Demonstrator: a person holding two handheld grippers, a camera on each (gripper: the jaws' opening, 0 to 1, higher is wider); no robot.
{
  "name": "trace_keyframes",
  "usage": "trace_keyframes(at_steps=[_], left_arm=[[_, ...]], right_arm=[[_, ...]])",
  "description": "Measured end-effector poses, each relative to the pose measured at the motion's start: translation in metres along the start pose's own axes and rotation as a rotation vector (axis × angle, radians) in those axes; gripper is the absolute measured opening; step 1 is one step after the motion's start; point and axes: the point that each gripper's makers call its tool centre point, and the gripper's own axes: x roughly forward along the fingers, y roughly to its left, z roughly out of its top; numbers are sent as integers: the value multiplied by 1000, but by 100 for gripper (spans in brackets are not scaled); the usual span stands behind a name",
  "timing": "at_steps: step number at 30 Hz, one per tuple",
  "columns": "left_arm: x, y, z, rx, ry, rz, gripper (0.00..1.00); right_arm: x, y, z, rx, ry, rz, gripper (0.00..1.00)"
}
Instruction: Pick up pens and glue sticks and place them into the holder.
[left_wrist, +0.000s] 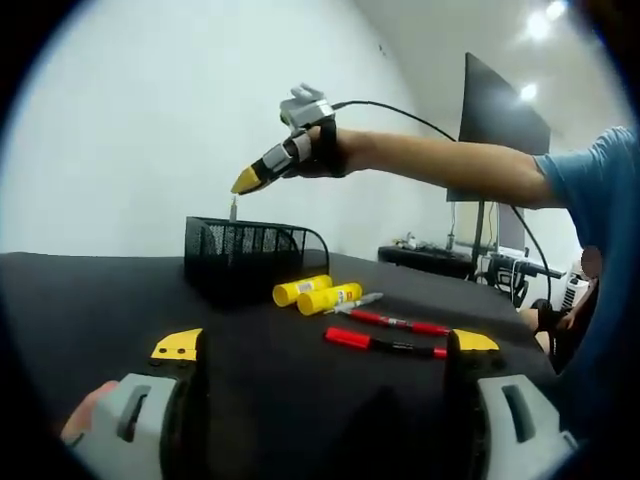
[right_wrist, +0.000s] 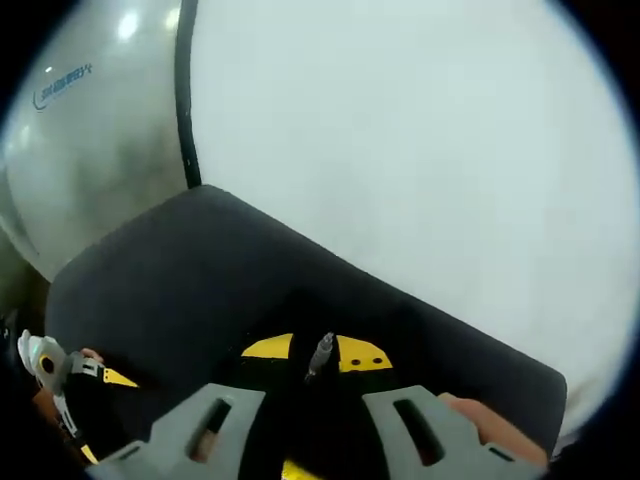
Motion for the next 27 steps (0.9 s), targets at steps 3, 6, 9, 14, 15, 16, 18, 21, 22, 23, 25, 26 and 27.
trace_keyframes(at_steps=[3, 6, 9, 14, 15, 16, 18, 21, 22, 23, 25, 26, 27], left_arm=[[0, 1, 0, -1, -1, 0, 92], [0, 0, 0, 2, 3, -1, 92], [1, 1, -1, 5, 8, 0, 92], [-1, 4, 1, -12, -9, 7, 92], [-2, 4, 2, -15, -15, 8, 92], [-3, 5, 4, -22, -24, 9, 92], [-4, 6, 6, -31, -36, 12, 92], [-4, 6, 5, -33, -32, 15, 91], [-3, 5, 4, -30, -27, 15, 91], [-3, 5, 3, -27, -24, 15, 91], [-3, 4, 3, -24, -20, 12, 91], [-3, 5, 2, -24, -19, 12, 91], [-3, 5, 3, -25, -19, 11, 91]], right_arm=[[-11, -6, 3, -4, -9, -7, 11], [-32, -1, -4, -17, -20, -9, 11], [-54, -5, -11, -28, -27, -14, 11], [-86, -6, -34, -99, -35, 42, 11], [-93, -5, -43, -106, -21, 52, 11], [-97, -6, -50, -118, -19, 62, 11], [-106, -8, -63, -143, -20, 84, 11], [-120, -7, -86, -144, -26, 126, 11], [-124, -3, -92, -137, -47, 150, 11], [-128, 1, -103, -143, -59, 182, 11], [-130, 5, -124, -169, -29, 203, 11], [-130, 6, -136, -201, 6, 208, 11], [-129, 8, -146, -238, 35, 218, 11]])
